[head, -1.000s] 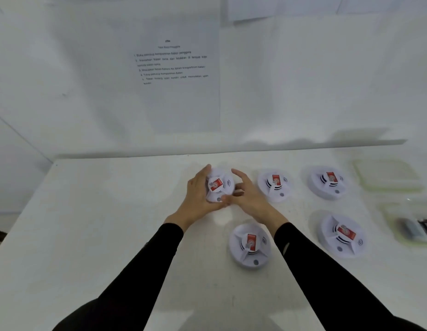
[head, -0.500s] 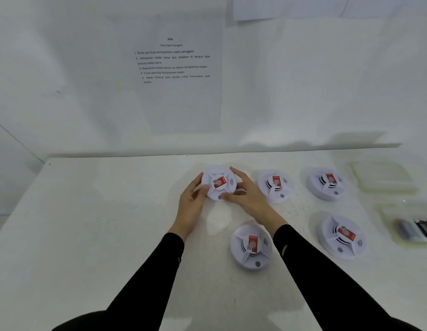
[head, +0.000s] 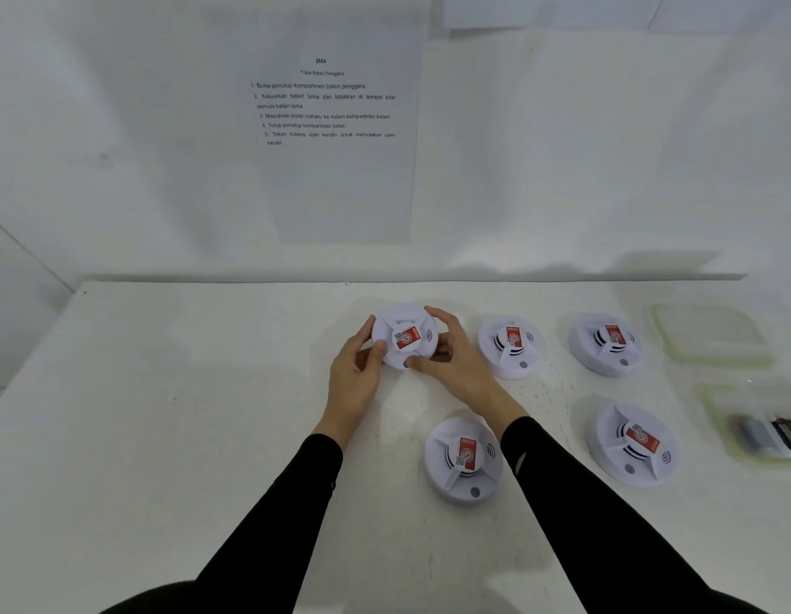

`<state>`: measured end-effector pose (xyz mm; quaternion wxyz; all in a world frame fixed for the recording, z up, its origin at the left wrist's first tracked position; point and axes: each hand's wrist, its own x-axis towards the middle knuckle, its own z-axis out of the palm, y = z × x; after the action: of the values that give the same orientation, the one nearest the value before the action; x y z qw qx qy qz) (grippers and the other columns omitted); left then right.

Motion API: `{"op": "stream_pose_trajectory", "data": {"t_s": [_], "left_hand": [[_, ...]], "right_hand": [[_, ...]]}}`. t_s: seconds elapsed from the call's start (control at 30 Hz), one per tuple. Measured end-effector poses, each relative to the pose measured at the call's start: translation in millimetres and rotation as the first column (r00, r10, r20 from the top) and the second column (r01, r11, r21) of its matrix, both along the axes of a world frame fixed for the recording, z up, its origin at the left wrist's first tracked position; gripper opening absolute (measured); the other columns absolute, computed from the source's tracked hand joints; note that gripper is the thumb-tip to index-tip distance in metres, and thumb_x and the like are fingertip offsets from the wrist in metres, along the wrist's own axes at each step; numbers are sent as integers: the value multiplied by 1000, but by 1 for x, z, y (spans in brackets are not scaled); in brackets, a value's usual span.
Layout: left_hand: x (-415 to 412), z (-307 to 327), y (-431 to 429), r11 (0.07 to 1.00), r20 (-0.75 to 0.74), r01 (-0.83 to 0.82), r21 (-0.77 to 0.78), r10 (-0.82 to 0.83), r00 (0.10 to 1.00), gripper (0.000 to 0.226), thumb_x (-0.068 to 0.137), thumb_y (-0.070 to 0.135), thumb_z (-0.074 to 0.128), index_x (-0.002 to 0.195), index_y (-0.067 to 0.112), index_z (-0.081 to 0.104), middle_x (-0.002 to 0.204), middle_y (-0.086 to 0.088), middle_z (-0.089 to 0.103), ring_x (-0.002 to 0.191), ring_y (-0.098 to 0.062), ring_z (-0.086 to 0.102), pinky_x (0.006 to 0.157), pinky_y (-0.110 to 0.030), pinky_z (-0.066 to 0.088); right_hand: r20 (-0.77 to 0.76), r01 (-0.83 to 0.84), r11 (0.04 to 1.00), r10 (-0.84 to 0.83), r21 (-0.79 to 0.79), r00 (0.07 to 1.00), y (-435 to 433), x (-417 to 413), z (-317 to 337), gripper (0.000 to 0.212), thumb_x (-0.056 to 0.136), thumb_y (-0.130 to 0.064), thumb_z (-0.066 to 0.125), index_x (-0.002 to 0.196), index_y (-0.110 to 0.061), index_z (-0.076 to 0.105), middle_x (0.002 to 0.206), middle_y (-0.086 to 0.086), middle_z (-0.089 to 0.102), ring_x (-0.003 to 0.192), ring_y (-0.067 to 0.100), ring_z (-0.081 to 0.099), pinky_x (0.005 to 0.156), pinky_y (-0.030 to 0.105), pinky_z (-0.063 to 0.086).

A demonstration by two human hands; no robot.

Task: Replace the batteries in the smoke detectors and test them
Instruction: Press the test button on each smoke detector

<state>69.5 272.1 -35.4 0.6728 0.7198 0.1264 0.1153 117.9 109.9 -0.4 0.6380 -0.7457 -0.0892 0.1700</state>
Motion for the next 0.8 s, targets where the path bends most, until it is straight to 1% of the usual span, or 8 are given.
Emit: {"op": "stream_pose_trajectory", "data": {"t_s": [0.1,0.23,0.33,0.57,0.73,0.8], "left_hand": [[1,-1,-1,1000,5,-7,3,7,1000,45,100,27,58,144,24,50,138,5,58,121,-5,59,98,-20,50],[1,-2,-1,1000,6,-21,4,21,1000,44,100,26,58,144,23,51,138,5,59,120,-4,59,102,-25,49],[1,-5,-1,1000,3,-24,14,24,1000,45,100,25,58,144,22,51,139,4,58,122,-4,58,105,-28,49],[2,-7,-2,998,-5,-27,52,27,1000,45,100,28,58,145,24,50,138,7,59,123,-5,58,106,-32,48],[3,-6,-1,997,-9,-19,69,19,1000,46,101,27,57,146,23,50,137,7,60,122,-3,58,106,-31,48],[2,-5,-2,998,0,-17,68,17,1000,46,101,27,56,146,22,49,139,6,59,123,-5,58,105,-28,48]], "right_hand": [[0,-7,1000,7,15,1000,-2,1,-1,75,77,-4,78,136,-31,40,111,10,64,94,12,66,74,18,53],[-6,-8,999,8,36,1000,-2,1,-3,76,76,-6,80,135,-34,41,113,9,63,98,15,66,75,19,54],[-4,-5,999,5,44,1000,-2,1,-4,77,75,-6,80,136,-32,40,112,8,63,98,15,66,76,19,54],[0,-17,999,17,49,1000,-3,1,-5,77,76,-8,80,136,-33,40,111,7,64,98,16,66,76,20,54],[2,-12,999,11,48,1000,-3,1,-7,78,76,-8,80,137,-33,39,111,7,63,98,16,66,78,20,55],[6,-13,999,13,49,1000,-3,1,-8,78,76,-8,80,138,-32,39,111,7,63,98,16,66,78,20,55]]}}
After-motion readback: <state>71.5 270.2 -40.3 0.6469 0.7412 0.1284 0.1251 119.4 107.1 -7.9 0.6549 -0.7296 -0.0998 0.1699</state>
